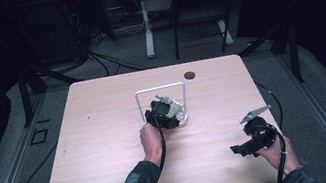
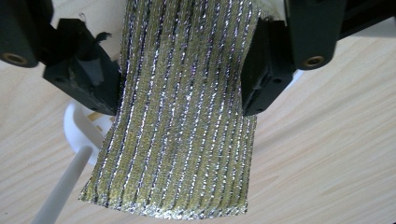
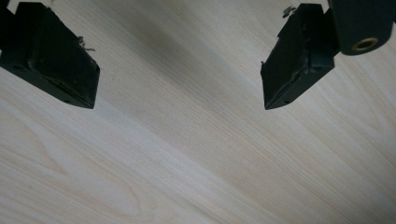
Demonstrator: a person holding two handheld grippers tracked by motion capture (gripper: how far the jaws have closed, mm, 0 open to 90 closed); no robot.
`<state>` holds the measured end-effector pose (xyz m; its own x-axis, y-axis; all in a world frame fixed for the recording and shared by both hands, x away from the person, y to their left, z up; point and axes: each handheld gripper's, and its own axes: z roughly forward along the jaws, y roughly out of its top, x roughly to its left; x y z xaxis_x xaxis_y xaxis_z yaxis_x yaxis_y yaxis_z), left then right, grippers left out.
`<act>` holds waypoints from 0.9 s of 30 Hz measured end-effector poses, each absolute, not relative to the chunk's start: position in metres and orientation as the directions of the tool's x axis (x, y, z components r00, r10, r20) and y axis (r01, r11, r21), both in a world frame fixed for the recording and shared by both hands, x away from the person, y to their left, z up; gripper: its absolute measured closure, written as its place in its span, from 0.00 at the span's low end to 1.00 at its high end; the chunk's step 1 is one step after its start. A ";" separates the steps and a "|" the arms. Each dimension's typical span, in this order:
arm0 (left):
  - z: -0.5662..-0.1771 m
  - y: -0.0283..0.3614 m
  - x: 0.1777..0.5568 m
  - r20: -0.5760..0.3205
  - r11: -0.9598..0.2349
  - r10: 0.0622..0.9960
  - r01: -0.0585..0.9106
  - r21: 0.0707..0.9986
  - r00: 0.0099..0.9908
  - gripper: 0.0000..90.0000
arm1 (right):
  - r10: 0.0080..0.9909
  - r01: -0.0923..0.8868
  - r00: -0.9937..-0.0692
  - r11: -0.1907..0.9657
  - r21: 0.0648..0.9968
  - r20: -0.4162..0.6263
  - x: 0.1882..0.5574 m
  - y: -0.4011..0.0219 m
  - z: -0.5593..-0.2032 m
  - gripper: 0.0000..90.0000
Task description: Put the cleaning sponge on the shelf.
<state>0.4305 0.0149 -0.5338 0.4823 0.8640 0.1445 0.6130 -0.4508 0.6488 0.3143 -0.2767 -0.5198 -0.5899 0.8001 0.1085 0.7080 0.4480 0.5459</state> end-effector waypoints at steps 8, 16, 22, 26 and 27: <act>-0.528 0.021 0.424 0.141 -0.455 0.857 0.599 0.658 0.496 0.23 | 0.800 0.707 -0.590 0.448 0.547 0.108 0.315 -0.276 -0.520 0.12; -0.511 0.025 0.413 0.090 -0.460 0.830 0.583 0.669 0.551 0.20 | 0.805 0.711 -0.583 0.442 0.547 0.108 0.314 -0.278 -0.520 0.12; -0.497 0.034 0.397 0.070 -0.486 0.788 0.549 0.680 0.612 0.17 | 0.805 0.705 -0.585 0.444 0.553 0.100 0.313 -0.277 -0.518 0.12; -0.493 0.050 0.386 0.053 -0.508 0.756 0.533 0.677 0.653 0.16 | 0.806 0.704 -0.584 0.447 0.552 0.092 0.313 -0.279 -0.518 0.13; -0.492 0.053 0.384 0.046 -0.508 0.754 0.536 0.674 0.656 0.15 | 0.807 0.706 -0.582 0.444 0.552 0.096 0.313 -0.279 -0.518 0.12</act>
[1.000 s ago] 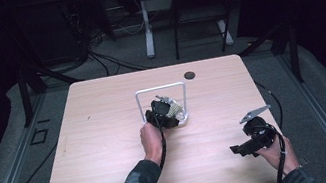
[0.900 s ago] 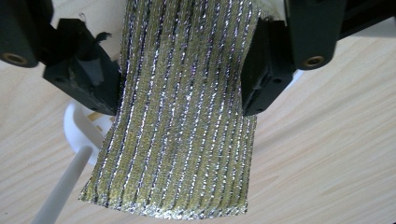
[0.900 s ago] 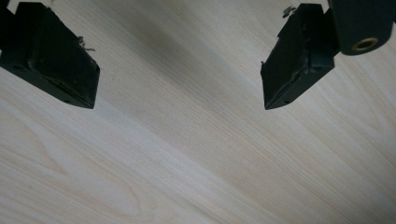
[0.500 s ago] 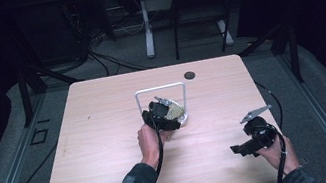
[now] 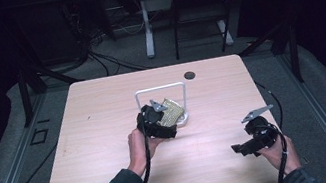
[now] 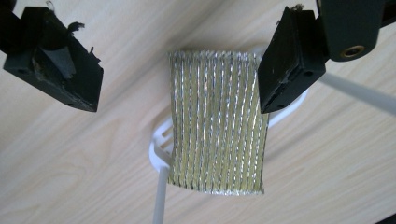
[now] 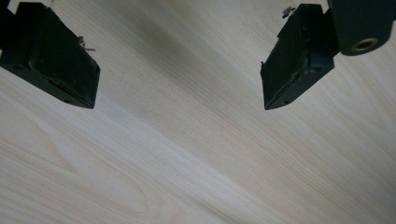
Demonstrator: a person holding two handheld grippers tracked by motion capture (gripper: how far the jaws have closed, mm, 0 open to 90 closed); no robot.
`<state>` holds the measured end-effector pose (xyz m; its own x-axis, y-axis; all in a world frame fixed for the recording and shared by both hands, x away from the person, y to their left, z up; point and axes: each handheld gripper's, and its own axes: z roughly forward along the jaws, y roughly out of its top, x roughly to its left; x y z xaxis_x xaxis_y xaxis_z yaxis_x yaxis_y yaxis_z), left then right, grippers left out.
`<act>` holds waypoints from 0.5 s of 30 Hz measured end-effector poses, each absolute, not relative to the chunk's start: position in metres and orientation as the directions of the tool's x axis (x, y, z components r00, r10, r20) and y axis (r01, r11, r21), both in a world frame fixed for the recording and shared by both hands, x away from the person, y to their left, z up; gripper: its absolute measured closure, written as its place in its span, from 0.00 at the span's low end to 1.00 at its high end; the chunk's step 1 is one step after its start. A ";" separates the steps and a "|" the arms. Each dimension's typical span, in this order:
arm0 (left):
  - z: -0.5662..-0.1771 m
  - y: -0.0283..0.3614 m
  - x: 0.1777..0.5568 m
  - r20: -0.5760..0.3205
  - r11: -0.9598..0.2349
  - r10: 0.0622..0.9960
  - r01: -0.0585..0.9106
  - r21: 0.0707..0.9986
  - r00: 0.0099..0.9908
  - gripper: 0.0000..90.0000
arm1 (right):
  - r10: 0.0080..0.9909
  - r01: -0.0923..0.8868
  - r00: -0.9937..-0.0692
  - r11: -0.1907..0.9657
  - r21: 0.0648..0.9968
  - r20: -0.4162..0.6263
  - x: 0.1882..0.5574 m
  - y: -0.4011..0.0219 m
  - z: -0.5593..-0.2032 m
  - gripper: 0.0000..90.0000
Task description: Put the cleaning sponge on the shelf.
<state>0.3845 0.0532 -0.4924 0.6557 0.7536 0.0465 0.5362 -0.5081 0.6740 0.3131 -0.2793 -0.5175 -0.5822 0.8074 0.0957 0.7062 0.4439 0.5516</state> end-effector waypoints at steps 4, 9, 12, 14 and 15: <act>-0.490 0.065 0.380 0.030 -0.510 0.746 0.543 0.667 0.665 0.14 | 0.812 0.709 -0.576 0.434 0.555 0.101 0.312 -0.280 -0.516 0.13; -0.484 0.087 0.371 0.044 -0.515 0.749 0.539 0.667 0.662 0.09 | 0.823 0.708 -0.561 0.420 0.568 0.091 0.311 -0.281 -0.514 0.12; -0.482 0.100 0.367 0.050 -0.515 0.753 0.540 0.666 0.656 0.02 | 0.831 0.716 -0.549 0.413 0.563 0.089 0.311 -0.283 -0.514 0.12; -0.481 0.108 0.364 0.051 -0.513 0.756 0.541 0.667 0.653 0.00 | 0.834 0.713 -0.547 0.417 0.563 0.075 0.311 -0.285 -0.512 0.12; -0.478 0.117 0.361 0.050 -0.505 0.760 0.541 0.672 0.648 0.00 | 0.835 0.709 -0.546 0.416 0.570 0.070 0.311 -0.285 -0.511 0.12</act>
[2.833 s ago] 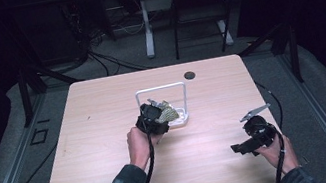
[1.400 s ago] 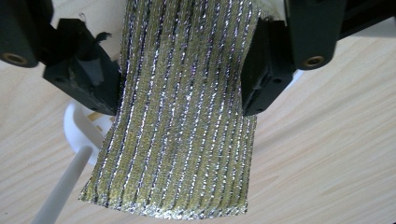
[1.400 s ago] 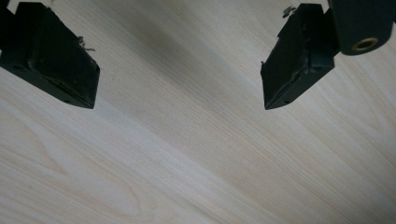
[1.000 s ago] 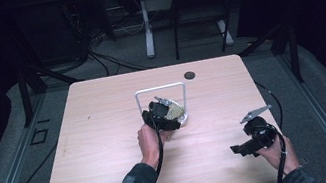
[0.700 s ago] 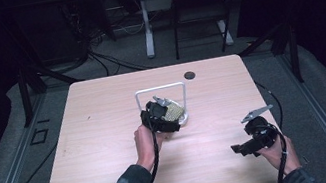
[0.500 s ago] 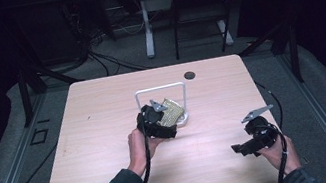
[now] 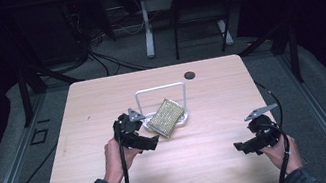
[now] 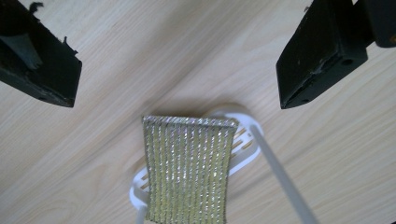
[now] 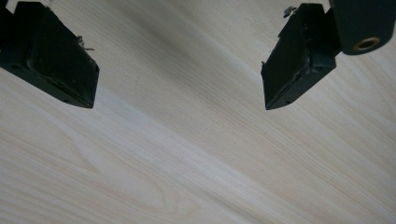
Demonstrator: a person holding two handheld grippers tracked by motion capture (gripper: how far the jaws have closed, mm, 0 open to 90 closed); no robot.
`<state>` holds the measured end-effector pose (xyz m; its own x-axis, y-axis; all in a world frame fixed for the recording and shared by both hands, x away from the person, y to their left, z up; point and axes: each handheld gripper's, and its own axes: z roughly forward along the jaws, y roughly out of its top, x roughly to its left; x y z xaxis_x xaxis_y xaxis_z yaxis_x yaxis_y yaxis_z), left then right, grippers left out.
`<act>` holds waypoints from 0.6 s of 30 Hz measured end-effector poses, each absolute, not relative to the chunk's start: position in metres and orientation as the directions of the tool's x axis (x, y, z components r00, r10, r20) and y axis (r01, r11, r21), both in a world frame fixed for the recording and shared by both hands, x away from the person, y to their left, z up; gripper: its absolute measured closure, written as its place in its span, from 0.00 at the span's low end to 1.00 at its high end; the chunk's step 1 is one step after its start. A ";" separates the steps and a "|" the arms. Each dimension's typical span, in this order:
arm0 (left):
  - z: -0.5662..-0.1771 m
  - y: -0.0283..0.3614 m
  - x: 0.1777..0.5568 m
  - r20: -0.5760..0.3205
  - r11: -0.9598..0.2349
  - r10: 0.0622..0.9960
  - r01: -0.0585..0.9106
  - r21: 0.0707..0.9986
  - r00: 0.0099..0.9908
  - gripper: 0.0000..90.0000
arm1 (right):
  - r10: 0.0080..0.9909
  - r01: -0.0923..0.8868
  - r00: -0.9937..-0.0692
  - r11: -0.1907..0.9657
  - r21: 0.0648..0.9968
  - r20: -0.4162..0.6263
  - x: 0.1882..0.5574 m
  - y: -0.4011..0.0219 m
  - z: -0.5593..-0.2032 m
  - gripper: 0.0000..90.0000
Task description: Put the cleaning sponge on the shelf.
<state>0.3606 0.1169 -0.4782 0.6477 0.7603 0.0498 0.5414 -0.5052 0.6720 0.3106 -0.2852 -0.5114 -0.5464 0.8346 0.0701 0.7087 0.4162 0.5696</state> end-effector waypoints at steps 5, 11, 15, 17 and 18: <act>-0.477 0.134 0.356 0.039 -0.489 0.768 0.547 0.680 0.639 0.00 | 0.838 0.706 -0.542 0.421 0.570 0.053 0.311 -0.286 -0.511 0.12; -0.489 0.169 0.351 0.027 -0.483 0.776 0.567 0.667 0.630 0.00 | 0.833 0.703 -0.551 0.435 0.563 0.045 0.311 -0.284 -0.513 0.12; -0.499 0.187 0.347 0.033 -0.474 0.794 0.586 0.657 0.606 0.00 | 0.828 0.706 -0.560 0.451 0.546 0.040 0.311 -0.281 -0.517 0.12; -0.504 0.194 0.344 0.024 -0.462 0.805 0.601 0.652 0.593 0.00 | 0.825 0.705 -0.564 0.457 0.542 0.038 0.311 -0.281 -0.517 0.12; -0.504 0.194 0.344 0.024 -0.462 0.805 0.601 0.652 0.593 0.00 | 0.825 0.705 -0.564 0.457 0.542 0.038 0.311 -0.281 -0.517 0.12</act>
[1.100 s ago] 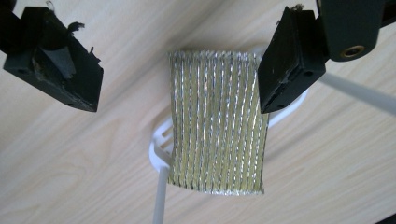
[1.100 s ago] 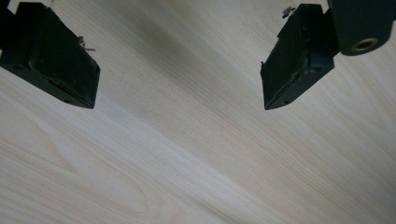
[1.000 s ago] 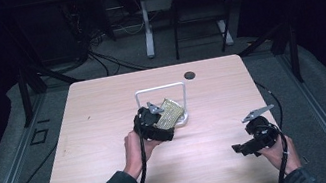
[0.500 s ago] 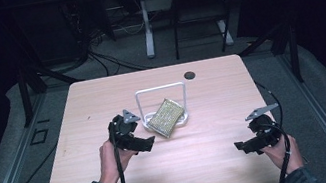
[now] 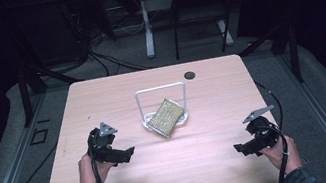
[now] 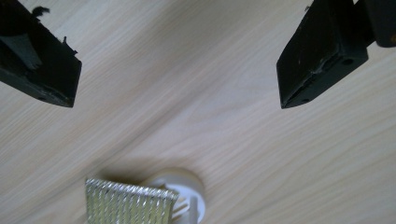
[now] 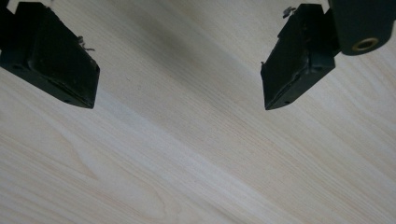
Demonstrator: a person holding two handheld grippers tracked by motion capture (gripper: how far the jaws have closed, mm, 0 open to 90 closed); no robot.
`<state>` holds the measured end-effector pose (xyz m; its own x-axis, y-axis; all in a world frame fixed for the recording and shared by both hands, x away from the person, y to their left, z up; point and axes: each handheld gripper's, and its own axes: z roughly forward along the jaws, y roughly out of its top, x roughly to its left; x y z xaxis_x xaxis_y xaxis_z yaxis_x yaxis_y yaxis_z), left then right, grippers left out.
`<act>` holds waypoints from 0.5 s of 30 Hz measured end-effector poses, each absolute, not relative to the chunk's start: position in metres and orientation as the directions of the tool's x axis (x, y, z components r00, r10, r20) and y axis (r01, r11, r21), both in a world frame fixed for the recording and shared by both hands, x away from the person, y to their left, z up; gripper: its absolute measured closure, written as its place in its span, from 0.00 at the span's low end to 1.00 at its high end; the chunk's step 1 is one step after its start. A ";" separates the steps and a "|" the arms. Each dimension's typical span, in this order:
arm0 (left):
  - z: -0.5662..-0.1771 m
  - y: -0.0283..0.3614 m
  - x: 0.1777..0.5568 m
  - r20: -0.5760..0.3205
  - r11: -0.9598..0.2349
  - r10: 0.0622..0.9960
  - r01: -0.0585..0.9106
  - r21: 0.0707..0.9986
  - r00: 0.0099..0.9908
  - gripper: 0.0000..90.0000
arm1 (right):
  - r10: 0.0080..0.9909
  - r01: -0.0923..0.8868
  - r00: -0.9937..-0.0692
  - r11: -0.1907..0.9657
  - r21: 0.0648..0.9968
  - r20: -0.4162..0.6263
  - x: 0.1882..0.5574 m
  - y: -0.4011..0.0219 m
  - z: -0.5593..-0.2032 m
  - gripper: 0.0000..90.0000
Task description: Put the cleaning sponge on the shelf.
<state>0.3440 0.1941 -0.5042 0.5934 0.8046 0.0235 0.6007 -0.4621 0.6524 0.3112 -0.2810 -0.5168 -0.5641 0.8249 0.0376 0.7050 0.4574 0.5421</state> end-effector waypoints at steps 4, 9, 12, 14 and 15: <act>-0.512 0.206 0.338 0.007 -0.457 0.809 0.622 0.636 0.588 0.00 | 0.826 0.711 -0.562 0.457 0.536 0.041 0.311 -0.281 -0.518 0.12; -0.519 0.217 0.333 -0.007 -0.440 0.823 0.644 0.626 0.568 0.00 | 0.823 0.713 -0.567 0.466 0.524 0.041 0.312 -0.280 -0.520 0.12; -0.522 0.223 0.330 -0.002 -0.444 0.825 0.650 0.616 0.565 0.00 | 0.821 0.714 -0.569 0.468 0.521 0.042 0.311 -0.280 -0.521 0.12; -0.527 0.229 0.326 -0.006 -0.426 0.840 0.667 0.611 0.542 0.00 | 0.818 0.712 -0.574 0.477 0.515 0.037 0.311 -0.280 -0.521 0.12; -0.529 0.232 0.325 -0.026 -0.418 0.840 0.678 0.604 0.541 0.00 | 0.816 0.711 -0.577 0.481 0.514 0.034 0.311 -0.280 -0.522 0.13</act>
<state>0.3246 0.2320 -0.5294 0.5413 0.8404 -0.0263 0.6783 -0.4179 0.6044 0.3106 -0.2797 -0.5220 -0.5767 0.8162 0.0343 0.7106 0.4805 0.5140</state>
